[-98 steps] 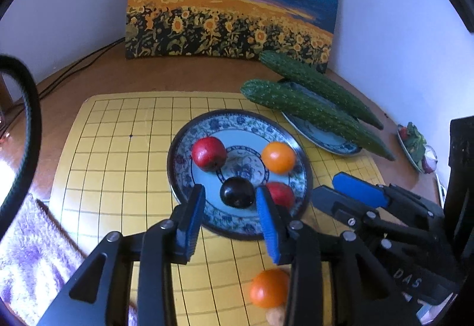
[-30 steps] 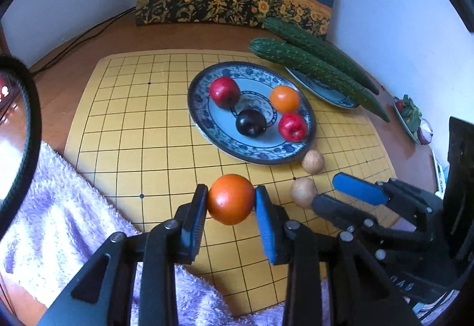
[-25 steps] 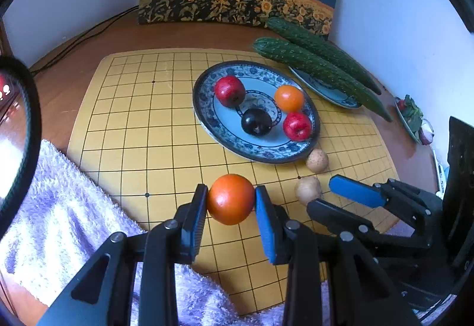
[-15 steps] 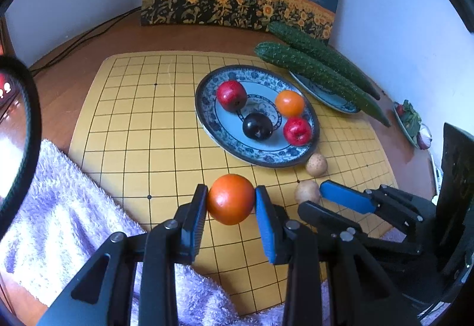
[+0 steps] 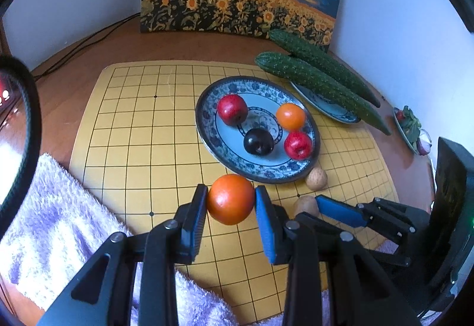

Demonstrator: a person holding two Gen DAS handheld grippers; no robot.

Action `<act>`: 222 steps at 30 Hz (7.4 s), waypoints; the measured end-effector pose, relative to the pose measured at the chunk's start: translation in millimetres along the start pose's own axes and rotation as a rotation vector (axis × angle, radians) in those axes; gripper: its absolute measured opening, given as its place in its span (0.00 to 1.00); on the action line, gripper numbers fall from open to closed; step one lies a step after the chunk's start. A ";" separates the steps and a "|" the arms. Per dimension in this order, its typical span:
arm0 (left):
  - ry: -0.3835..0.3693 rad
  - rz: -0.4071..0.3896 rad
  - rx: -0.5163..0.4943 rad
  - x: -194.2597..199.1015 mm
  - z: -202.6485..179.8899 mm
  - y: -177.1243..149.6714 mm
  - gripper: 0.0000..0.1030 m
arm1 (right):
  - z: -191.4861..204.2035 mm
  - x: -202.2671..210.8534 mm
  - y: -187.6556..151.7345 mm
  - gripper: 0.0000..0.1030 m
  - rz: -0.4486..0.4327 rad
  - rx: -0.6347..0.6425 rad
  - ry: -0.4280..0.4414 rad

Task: Organize fruits
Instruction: 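Lift the orange with the left tool while the right tool grasps the brown potato, then lower the orange onto the plate with the left tool while the right tool places the potato, then open both tools to release the orange and potato on the plate, then move the left tool back to a brown potato on the board and grasp it, then grasp a second brown potato with the right tool while the left tool holds its potato, then carry both potatoes to the plate and lower them beside the apples with both tools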

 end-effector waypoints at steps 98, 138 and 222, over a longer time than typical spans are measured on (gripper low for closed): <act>0.029 -0.040 0.010 20.0 -24.9 -24.5 0.42 | -32.5 45.6 -18.9 0.37 -0.099 -0.057 -0.073; -0.030 -0.011 -0.091 6.0 -70.6 -64.9 0.25 | -49.0 50.0 -49.5 0.37 -0.104 -0.107 -0.073; -0.021 -0.091 -0.003 -9.4 -37.1 11.4 0.25 | -27.7 10.1 24.9 0.26 -0.136 -0.020 -0.033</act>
Point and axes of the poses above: each gripper's, at about its wrist camera, not at the fingertips, and x roughly against the way its jaws point, z to its left, y to its top, the point moved 9 cm from there along -x, roughly the way its jaws point, and after that the axes turned 11 degrees about y, right-handed, at the moved point
